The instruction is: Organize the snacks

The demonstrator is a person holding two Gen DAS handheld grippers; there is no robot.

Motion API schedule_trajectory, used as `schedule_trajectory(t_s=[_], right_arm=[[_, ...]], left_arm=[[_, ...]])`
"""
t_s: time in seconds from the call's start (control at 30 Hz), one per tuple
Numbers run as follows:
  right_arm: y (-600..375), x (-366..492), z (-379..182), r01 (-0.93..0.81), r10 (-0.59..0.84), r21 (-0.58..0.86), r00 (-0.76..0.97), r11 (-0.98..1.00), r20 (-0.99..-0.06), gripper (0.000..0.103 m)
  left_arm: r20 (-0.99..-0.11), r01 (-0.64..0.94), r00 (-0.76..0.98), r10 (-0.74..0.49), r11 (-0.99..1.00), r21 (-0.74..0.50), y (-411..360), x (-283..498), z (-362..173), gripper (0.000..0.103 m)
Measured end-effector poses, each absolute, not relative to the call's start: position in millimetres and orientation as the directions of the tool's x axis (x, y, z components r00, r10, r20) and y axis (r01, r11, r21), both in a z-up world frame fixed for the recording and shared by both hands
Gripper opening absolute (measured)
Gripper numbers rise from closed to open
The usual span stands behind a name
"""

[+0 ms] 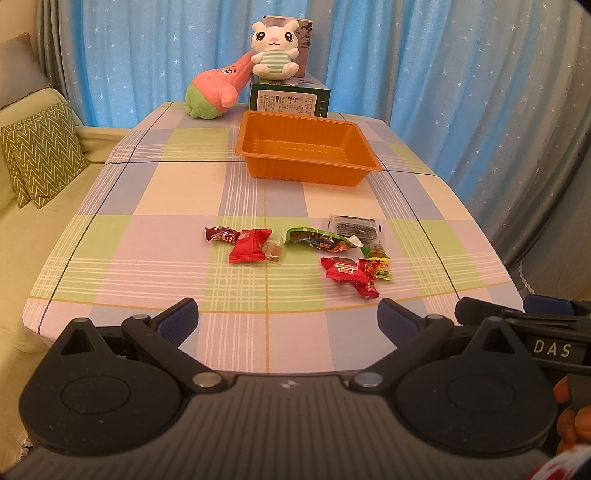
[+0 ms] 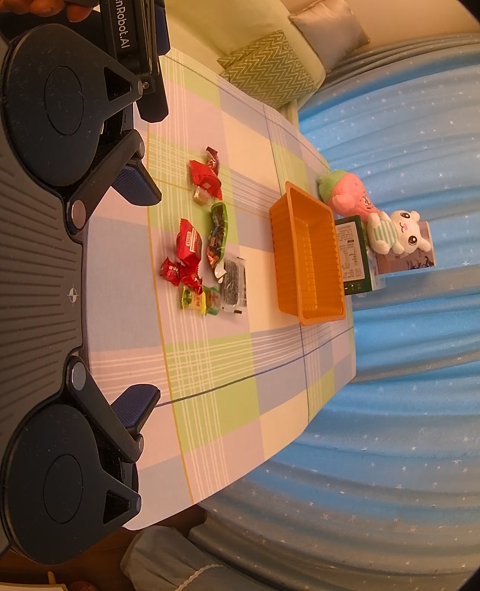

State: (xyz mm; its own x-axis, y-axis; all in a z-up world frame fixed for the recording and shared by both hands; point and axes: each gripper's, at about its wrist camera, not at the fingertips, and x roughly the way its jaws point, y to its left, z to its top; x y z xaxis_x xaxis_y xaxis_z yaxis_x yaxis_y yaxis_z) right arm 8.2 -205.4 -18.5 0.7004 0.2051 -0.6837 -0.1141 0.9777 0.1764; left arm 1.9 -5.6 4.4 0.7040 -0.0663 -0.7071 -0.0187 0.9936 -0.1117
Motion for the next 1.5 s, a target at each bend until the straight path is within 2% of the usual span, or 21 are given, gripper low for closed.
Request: schedule_trajectory(t_s=[1.0, 1.27, 1.3, 1.4, 1.5], right_arm=[[-213.2, 14.5, -27.5, -0.095, 0.19, 0.175, 0.709, 0.98, -0.68, 0.102], [-221.8, 38.1, -49.4, -0.072, 0.178, 0.179, 0.699, 0.981, -0.692, 0.102], [-222.8, 42.1, -52.4, -0.069, 0.176, 0.18, 0.697, 0.981, -0.695, 0.102], [-227.7, 55.8, -62.2, -0.056, 0.179, 0.193, 0.68, 0.98, -0.711, 0.091], [-233.4, 67.9, -70.6, -0.039, 0.177, 0.204, 0.673, 0.978, -0.718, 0.089]], left_arm=[[-0.707, 0.0, 0.701, -0.09, 0.992, -0.126, -9.6, 10.8, -1.4, 0.102], [-0.734, 0.031, 0.662, -0.148, 0.985, -0.17, -7.6, 47.4, -26.8, 0.095], [-0.736, 0.036, 0.659, -0.153, 0.984, -0.172, -8.9, 53.0, -29.3, 0.094], [-0.735, 0.063, 0.65, -0.191, 0.978, -0.198, -13.4, 71.9, -36.5, 0.091], [-0.739, 0.093, 0.635, -0.226, 0.972, -0.217, -21.9, 93.9, -46.3, 0.088]])
